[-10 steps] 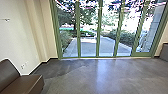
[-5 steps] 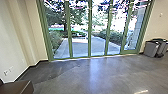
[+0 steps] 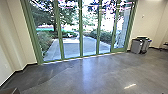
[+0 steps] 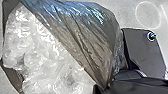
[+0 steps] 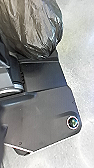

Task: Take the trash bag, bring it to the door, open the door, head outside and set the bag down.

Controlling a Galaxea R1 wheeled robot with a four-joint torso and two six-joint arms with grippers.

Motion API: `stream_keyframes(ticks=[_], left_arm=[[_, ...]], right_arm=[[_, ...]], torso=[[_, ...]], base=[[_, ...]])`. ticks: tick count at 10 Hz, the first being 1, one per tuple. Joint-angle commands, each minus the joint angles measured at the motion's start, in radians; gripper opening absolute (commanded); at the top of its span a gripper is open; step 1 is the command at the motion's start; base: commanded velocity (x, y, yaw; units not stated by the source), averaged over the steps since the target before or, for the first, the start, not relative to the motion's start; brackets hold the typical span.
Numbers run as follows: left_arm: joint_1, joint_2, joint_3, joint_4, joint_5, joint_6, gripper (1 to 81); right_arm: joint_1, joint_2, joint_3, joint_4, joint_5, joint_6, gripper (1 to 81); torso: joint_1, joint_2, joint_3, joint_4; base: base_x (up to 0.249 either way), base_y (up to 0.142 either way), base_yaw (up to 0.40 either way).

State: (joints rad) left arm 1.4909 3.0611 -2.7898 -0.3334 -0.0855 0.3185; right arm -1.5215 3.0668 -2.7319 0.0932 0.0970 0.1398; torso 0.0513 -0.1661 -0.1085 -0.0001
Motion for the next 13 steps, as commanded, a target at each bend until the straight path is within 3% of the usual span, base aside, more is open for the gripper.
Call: stream_keyframes(ticks=[1,13], left_arm=[[-0.054,0.001,-0.004,0.004,0.053,0.008,1.0],[-0.056,0.003,-0.016,0.004,0.053,0.008,1.0]], right_arm=[[0.048,0.008,0.002,0.002,-0.051,-0.002,81.1],[0.048,0.008,0.002,0.002,-0.051,-0.002,81.1]], torso=[[0.000,0.000,0.000,0.000],[0.000,0.000,0.000,0.000]], base=[[0.000,0.000,-0.265],[0.000,0.000,-0.242]])
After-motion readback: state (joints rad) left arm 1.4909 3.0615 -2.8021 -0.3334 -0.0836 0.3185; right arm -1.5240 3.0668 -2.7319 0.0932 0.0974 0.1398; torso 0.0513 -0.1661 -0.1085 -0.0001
